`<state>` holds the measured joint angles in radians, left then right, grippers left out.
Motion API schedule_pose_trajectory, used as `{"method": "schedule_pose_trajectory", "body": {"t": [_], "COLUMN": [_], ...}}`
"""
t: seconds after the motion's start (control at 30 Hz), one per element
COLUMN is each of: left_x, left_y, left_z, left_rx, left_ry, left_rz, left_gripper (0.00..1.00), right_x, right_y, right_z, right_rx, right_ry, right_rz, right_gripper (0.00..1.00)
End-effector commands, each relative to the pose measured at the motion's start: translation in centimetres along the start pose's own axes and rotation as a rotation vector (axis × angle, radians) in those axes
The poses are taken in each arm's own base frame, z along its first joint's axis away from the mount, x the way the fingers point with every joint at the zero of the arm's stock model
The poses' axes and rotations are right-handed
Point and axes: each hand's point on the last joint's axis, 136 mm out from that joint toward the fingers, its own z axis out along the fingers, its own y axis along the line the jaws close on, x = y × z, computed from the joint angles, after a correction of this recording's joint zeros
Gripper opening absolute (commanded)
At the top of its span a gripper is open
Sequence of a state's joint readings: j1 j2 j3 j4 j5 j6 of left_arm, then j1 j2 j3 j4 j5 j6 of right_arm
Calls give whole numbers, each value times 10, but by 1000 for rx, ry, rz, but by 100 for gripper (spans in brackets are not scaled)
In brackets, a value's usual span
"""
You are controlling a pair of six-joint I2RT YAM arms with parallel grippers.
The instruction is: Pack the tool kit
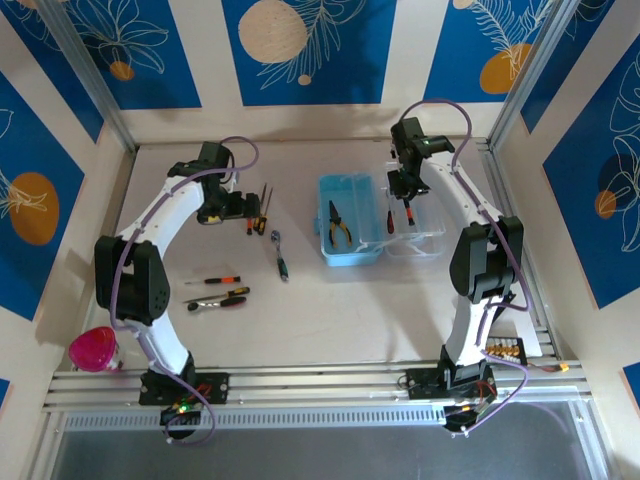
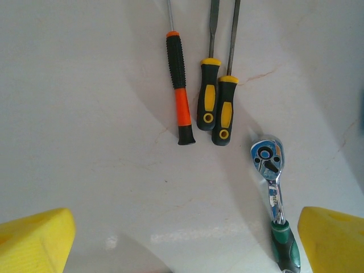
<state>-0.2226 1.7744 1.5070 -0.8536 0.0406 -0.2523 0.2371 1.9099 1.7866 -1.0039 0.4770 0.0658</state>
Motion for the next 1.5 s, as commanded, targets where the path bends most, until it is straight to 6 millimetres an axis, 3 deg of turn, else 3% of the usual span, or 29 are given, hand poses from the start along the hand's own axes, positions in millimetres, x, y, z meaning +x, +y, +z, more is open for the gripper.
{"method": "schedule_pose_trajectory", "body": {"t": [0.0, 0.1, 0.23, 0.3, 0.47, 0.63, 0.73, 1.1, 1.47], "left_x": [6, 6, 6, 5, 0, -9, -15, -30, -23], "left_y": [-3, -5, -4, -3, -6, -22, -27, -34, -16], "left_z": [9, 13, 18, 23, 40, 55, 64, 102, 131], "left_rx": [17, 25, 17, 10, -19, -8, -9, 14, -82], "left_ry": [38, 46, 53, 58, 77, 98, 102, 117, 174], "left_rz": [9, 8, 10, 16, 45, 85, 93, 106, 103], "left_gripper": [100, 100, 100, 100, 92, 65, 55, 40, 34], "right_x": [-9, -11, -13, -12, -4, 10, 15, 17, 20], "right_y": [-2, 0, 9, 18, 39, 44, 45, 47, 50], "right_z": [-22, -31, -48, -58, -73, -69, -67, -68, -68], "right_rx": [7, 1, -42, -97, -220, -235, -238, -251, -253], "right_ry": [-44, -54, -83, -101, -127, -103, -93, -94, -88], "right_rz": [10, 15, 22, 35, 64, 75, 78, 82, 75], "right_gripper": [40, 56, 92, 99, 99, 99, 99, 99, 99]}}
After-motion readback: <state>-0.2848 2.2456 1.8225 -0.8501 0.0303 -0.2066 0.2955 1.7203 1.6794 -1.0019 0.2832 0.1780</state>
